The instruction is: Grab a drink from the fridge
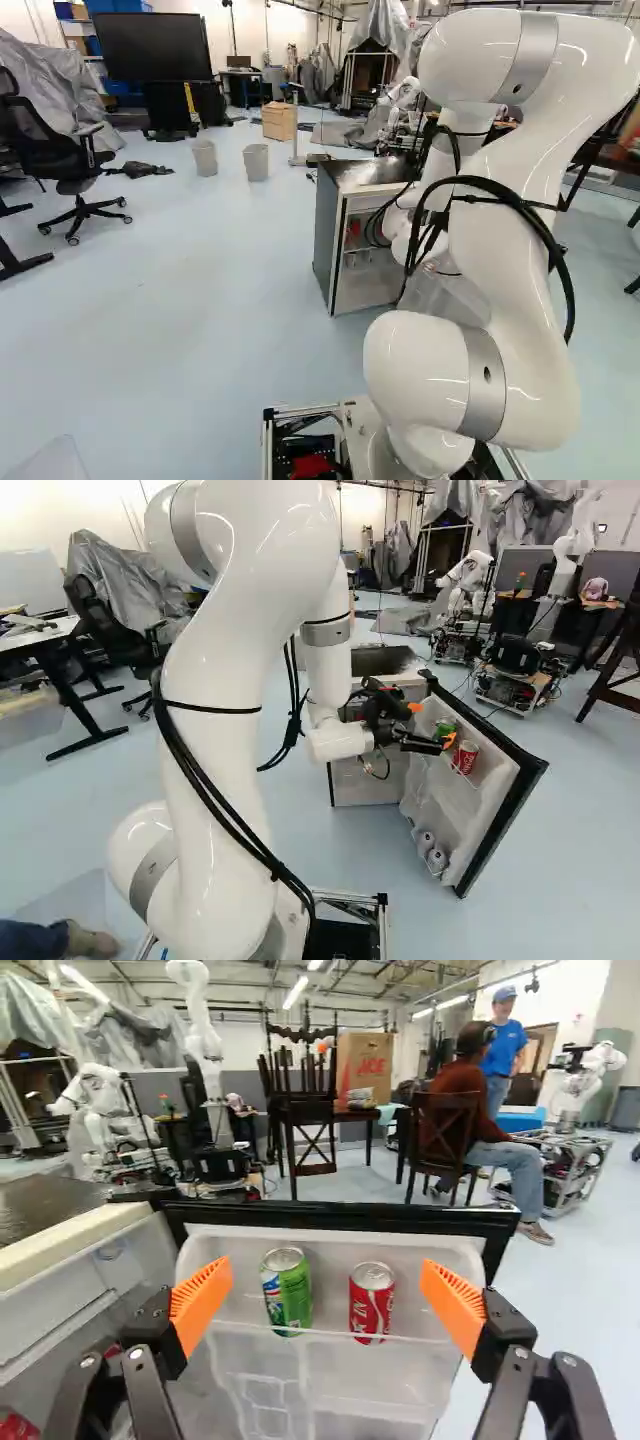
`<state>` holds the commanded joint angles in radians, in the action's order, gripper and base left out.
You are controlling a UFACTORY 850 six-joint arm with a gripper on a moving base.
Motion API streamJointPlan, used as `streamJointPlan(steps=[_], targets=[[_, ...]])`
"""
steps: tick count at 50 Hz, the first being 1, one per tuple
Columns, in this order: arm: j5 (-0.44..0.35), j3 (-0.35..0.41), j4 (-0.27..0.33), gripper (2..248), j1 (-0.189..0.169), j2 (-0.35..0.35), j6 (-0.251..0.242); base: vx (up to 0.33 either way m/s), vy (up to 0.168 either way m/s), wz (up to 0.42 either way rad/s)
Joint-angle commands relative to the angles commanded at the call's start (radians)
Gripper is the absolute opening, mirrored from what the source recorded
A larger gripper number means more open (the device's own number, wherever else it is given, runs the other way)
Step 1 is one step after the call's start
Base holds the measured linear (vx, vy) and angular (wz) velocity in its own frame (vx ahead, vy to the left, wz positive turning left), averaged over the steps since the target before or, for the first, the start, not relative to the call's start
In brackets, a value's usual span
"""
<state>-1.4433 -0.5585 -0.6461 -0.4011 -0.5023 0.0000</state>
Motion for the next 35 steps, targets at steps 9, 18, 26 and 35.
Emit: streamJointPlan(steps=[9,18,26,35], targets=[[0.0,0.0,0.095,247,0.0,0.0,0.0,0.0,0.0,0.0],[0.0,-0.001,0.189,247,0.0,-0.006,0.0,0.0,0.0,0.0],[0.0,-0.005,0.273,247,0.0,-0.026,0.0,0.0,0.0,0.0],[0.0,-0.011,0.368,247,0.0,-0.05,0.0,0.0,0.0,0.0]])
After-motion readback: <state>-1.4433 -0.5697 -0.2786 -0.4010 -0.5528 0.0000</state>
